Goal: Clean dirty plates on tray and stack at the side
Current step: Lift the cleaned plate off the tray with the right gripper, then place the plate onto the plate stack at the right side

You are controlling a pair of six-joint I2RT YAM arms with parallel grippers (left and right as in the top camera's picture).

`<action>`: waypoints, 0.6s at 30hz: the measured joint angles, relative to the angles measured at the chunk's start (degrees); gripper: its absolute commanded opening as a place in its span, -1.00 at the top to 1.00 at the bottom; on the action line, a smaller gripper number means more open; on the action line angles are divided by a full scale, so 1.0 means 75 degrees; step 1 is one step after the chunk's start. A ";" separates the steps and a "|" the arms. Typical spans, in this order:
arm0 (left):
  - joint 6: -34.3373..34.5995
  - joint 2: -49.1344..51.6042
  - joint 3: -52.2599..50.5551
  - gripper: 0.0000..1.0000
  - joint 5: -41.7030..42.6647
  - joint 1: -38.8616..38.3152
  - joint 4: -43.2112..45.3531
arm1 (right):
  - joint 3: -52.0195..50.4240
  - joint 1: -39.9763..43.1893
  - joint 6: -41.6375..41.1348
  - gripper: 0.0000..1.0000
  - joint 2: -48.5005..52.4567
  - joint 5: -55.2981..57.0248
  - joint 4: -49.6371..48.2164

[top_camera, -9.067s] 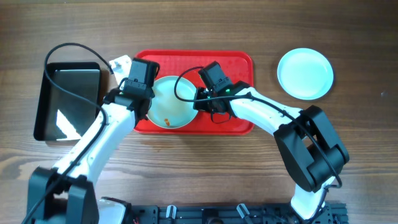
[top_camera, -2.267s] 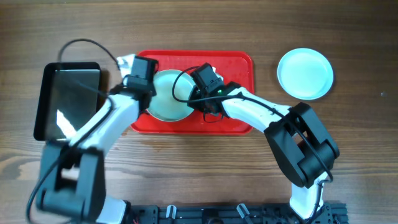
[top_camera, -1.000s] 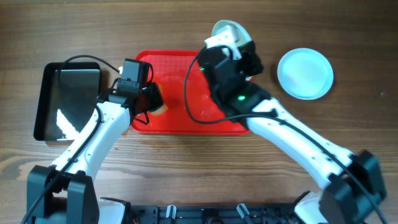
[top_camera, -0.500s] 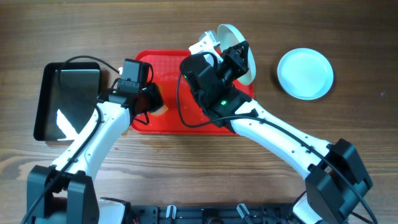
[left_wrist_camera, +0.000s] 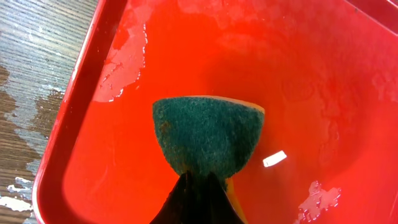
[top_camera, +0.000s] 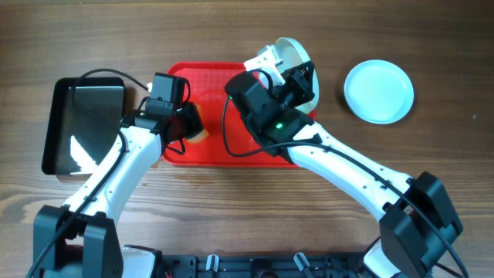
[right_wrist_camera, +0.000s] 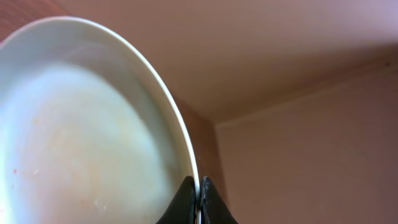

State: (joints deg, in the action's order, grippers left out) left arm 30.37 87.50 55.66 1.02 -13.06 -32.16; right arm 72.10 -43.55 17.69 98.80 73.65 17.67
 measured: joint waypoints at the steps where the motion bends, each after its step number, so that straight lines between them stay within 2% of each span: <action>1: -0.0003 0.0000 0.0000 0.92 0.0000 0.0000 -0.0003 | 0.0000 0.0000 -0.0152 0.92 -0.0003 -0.0073 0.0023; 5: -0.0003 0.0000 0.0000 0.92 0.0000 0.0000 0.0003 | 0.0026 0.0038 -0.1122 0.92 -0.0428 -0.0504 0.0577; 7: 0.0000 0.0000 0.0000 0.92 0.0000 0.0000 -0.0006 | 0.0020 0.0219 -0.2101 0.91 -0.1119 -0.1903 0.1655; 9: 0.0000 0.0000 -0.0003 0.92 0.0000 0.0000 0.0000 | 0.0026 0.0699 -0.2900 0.91 -0.1594 -0.3378 0.1947; 13: -0.0003 0.0000 -0.0003 0.92 0.0000 0.0000 -0.0003 | 0.0026 0.2471 -0.3946 0.91 -0.1944 -0.5957 0.2267; 18: -0.0003 0.0000 -0.0006 0.92 0.0003 0.0000 0.0017 | 0.0026 0.5884 -0.4377 0.91 -0.1941 -1.0264 0.2661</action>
State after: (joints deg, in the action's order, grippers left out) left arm 30.35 87.50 55.61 1.04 -13.06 -32.03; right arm 72.29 0.58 -15.14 84.25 -3.33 37.63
